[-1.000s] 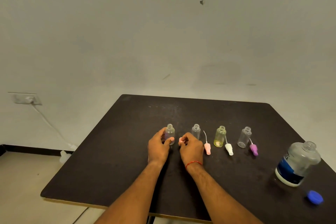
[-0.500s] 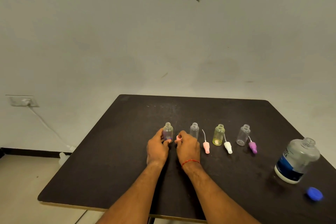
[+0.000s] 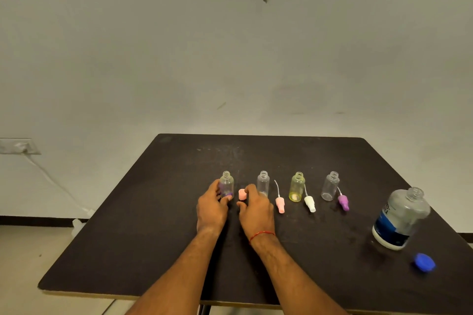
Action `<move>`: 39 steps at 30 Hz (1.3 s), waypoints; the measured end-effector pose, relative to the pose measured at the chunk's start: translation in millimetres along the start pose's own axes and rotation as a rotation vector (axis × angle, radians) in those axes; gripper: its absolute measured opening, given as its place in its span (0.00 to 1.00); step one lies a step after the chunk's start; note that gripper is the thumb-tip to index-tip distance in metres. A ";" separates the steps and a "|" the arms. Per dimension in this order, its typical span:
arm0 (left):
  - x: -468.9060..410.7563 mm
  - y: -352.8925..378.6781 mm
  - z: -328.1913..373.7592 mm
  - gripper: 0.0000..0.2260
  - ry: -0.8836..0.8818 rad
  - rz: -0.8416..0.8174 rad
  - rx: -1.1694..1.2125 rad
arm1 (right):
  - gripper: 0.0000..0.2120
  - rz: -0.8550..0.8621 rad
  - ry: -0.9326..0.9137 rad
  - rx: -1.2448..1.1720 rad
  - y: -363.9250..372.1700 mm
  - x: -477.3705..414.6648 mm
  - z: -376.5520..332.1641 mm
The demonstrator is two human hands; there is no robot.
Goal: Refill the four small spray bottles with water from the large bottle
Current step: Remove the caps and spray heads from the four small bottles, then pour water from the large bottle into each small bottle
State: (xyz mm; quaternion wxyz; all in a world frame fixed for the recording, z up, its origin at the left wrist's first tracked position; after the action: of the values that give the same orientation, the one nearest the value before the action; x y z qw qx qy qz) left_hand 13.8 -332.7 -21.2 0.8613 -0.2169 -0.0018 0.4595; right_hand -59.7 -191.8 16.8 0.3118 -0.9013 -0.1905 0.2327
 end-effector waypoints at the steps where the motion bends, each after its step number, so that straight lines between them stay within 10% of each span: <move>1: 1.2 -0.8 1.8 0.22 0.000 0.002 0.002 | 0.10 0.001 -0.003 -0.015 -1.2 2.2 1.6; 17: 52.1 -40.1 45.6 0.08 0.209 0.355 0.133 | 0.08 0.147 0.036 -0.264 -101.0 39.0 60.2; 39: 121.5 179.0 147.0 0.11 0.172 -0.178 0.220 | 0.19 0.758 0.173 -0.341 -282.6 99.9 161.9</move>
State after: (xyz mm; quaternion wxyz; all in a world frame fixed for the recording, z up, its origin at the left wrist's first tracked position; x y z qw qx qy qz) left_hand -87.3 -95.2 21.0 0.9142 -0.1588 0.1028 0.3585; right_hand -121.1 140.8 57.7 0.0656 -0.9624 0.1457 0.2195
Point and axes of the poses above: each hand's wrist, its own x-axis away from the middle knuckle, its own y-axis out of the palm, z = x × y, the point moved 9 cm from there along -x, towards the middle knuckle, and after that the axes turned 1 degree about -x, right-handed, at the moved point
